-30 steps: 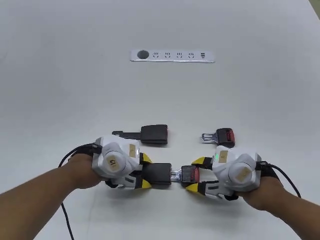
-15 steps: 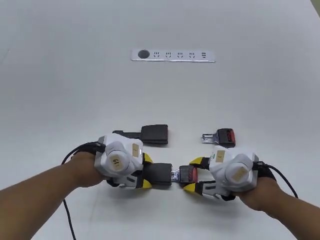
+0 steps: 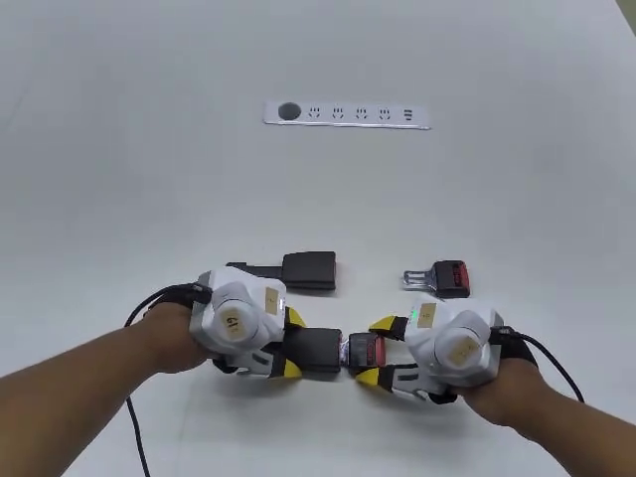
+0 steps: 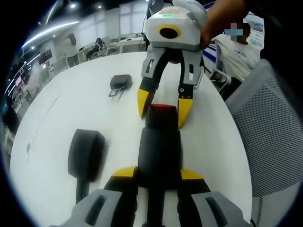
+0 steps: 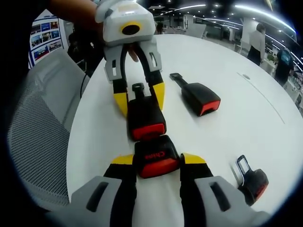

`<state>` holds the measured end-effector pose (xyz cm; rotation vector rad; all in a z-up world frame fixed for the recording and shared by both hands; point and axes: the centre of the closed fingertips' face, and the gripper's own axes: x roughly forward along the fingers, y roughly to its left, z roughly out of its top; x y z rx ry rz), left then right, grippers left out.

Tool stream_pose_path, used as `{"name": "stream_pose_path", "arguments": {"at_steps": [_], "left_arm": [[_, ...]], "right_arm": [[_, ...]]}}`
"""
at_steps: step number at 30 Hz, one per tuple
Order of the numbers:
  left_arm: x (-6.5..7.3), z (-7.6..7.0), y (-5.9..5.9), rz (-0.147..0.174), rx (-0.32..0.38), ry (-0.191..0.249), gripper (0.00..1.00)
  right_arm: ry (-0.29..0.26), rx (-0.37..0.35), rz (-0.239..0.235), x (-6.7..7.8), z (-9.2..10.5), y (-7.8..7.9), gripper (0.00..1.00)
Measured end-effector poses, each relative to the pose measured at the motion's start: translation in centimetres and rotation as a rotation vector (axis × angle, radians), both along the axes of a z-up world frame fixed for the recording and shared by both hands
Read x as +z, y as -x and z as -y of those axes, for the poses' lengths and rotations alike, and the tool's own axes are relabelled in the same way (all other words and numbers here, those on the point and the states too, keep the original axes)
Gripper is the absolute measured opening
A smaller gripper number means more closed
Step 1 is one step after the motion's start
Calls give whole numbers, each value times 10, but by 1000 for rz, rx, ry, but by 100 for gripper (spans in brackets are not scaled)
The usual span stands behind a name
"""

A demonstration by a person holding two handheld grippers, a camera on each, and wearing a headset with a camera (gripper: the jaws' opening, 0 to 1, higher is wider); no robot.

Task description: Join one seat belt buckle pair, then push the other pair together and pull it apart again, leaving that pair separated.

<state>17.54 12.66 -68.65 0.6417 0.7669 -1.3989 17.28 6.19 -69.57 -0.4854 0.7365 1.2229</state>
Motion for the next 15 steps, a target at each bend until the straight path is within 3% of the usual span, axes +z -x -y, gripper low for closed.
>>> {"name": "stream_pose_path", "arguments": {"at_steps": [15], "left_arm": [[0, 1, 0, 2, -7, 18, 32]], "right_arm": [[-18, 20, 19, 1, 0, -1, 34]]}}
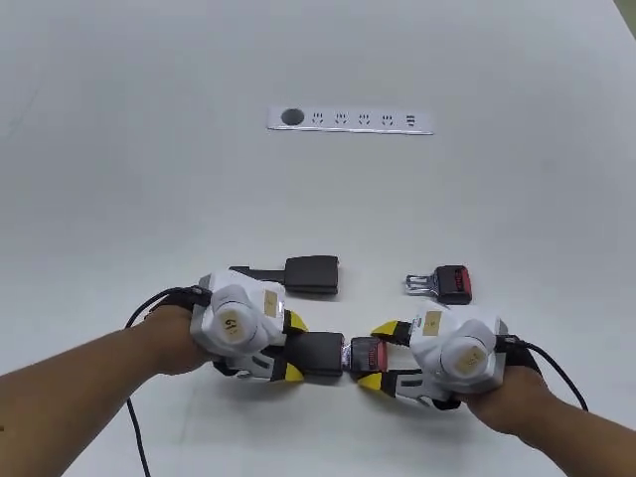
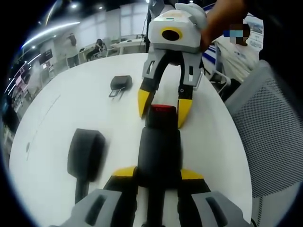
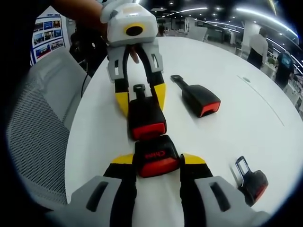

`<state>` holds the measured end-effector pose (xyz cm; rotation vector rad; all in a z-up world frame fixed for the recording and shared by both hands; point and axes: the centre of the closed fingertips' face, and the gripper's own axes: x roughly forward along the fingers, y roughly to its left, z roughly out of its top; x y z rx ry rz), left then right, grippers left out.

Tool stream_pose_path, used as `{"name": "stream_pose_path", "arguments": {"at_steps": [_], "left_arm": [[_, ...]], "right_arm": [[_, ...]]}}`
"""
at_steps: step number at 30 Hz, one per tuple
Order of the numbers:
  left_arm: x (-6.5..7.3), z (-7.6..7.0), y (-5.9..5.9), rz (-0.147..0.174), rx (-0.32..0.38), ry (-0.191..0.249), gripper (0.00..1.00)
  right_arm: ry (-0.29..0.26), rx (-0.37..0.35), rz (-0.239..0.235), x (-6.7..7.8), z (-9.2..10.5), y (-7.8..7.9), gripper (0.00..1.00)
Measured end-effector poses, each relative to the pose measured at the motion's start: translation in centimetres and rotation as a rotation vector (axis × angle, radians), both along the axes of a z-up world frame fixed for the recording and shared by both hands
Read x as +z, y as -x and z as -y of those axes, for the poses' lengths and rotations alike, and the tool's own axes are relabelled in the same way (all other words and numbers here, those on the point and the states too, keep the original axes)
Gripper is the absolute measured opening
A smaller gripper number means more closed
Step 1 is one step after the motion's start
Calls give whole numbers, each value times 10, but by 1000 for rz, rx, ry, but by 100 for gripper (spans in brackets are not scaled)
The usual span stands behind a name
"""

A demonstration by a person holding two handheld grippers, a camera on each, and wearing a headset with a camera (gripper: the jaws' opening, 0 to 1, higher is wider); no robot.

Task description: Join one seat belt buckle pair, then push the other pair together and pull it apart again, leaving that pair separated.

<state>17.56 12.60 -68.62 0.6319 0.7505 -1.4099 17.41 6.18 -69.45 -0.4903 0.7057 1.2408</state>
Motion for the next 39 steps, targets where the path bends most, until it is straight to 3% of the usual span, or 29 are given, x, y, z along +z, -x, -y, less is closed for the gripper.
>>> {"name": "stream_pose_path", "arguments": {"at_steps": [22, 39], "left_arm": [[3, -2, 0, -35, -23, 101, 32], [5, -1, 0, -41, -45, 127, 32]], "right_arm": [[-98, 65, 42, 13, -2, -1, 32], [-143, 78, 39, 15, 1, -2, 32]]}}
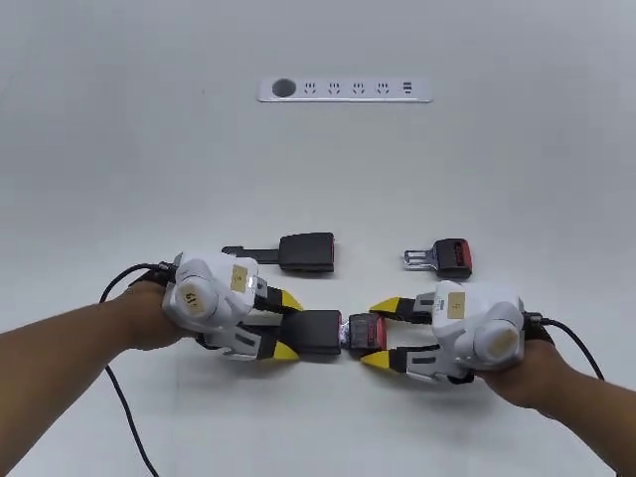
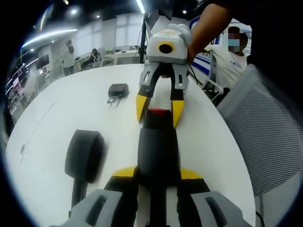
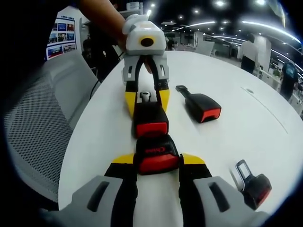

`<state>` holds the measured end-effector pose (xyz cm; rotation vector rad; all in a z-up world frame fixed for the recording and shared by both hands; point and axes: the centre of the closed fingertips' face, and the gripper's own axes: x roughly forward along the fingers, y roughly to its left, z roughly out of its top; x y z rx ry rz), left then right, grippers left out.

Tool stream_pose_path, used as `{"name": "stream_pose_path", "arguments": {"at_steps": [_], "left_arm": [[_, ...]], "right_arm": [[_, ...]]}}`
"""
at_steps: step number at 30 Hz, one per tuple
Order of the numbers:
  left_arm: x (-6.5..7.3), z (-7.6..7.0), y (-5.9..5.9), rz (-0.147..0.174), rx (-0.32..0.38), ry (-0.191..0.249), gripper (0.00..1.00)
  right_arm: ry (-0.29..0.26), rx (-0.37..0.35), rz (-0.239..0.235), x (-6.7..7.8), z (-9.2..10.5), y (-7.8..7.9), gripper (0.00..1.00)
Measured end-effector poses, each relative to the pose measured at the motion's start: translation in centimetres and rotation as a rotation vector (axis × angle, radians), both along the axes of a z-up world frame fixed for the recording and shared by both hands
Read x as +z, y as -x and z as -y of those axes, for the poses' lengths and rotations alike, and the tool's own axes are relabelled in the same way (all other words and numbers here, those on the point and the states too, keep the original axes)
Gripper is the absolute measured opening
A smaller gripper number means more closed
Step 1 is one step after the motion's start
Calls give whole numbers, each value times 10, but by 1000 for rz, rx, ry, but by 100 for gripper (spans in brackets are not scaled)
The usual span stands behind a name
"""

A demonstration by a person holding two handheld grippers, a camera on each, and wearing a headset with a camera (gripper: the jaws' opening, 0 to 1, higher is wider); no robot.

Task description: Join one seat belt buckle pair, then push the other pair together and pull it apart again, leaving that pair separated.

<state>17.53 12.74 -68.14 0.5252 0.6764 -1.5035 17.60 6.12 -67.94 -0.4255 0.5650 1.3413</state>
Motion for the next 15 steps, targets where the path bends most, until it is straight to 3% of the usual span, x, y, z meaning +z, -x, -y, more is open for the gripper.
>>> {"name": "stream_pose_path", "arguments": {"at_steps": [15], "left_arm": [[0, -1, 0, -5, -10, 4, 31]], "right_arm": [[-18, -4, -3, 0, 1, 0, 32]]}}
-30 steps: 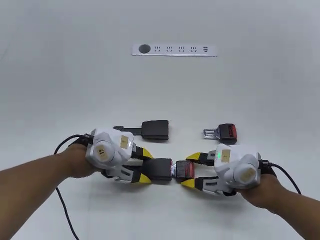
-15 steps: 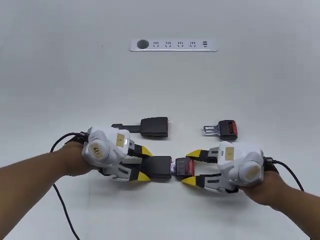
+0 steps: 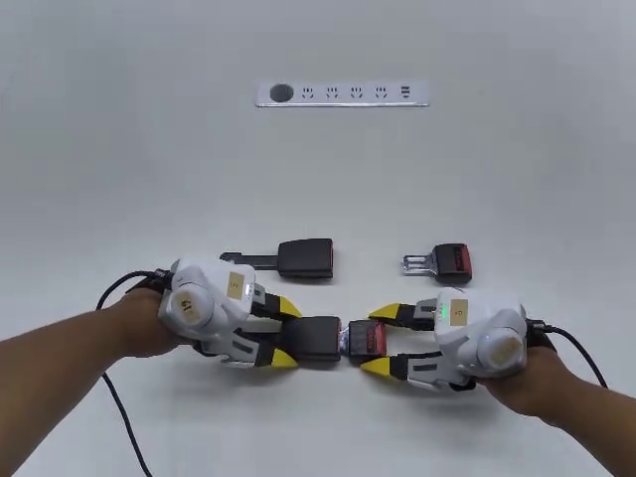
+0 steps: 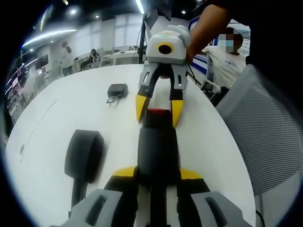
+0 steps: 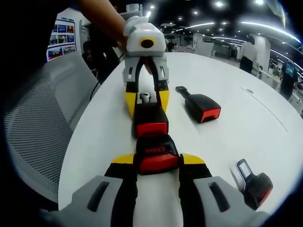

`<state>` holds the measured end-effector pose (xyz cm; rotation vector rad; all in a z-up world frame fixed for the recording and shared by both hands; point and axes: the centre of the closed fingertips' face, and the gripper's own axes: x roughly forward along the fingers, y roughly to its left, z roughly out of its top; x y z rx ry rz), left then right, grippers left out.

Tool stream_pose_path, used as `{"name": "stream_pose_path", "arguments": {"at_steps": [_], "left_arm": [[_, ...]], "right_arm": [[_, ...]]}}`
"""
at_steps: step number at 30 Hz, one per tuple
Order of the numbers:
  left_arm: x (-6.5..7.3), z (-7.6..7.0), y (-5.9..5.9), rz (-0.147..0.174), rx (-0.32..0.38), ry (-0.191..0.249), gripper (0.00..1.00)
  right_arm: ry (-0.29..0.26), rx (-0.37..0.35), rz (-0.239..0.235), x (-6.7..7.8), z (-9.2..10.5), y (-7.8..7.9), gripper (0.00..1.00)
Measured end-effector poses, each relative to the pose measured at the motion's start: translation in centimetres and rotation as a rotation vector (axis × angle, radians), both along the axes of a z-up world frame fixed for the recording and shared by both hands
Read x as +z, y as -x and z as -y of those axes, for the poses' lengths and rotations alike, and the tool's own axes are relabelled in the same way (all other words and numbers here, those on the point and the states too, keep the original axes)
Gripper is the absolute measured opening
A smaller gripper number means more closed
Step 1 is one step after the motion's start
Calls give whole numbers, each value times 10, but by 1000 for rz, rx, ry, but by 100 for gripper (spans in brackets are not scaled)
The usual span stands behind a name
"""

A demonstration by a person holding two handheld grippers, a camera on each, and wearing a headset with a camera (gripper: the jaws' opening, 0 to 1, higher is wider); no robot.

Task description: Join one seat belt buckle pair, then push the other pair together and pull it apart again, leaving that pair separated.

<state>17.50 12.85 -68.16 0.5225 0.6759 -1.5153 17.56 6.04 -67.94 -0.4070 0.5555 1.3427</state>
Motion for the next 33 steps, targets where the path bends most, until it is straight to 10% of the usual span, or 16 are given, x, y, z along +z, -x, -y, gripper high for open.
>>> {"name": "stream_pose_path", "arguments": {"at_steps": [23, 33], "left_arm": [[-2, 1, 3, 73, -17, -120, 34], [22, -5, -13, 68, 157, -58, 82]], "right_arm": [[108, -5, 75, 2, 2, -2, 38], [-39, -160, -6, 38, 7, -22, 67]]}}
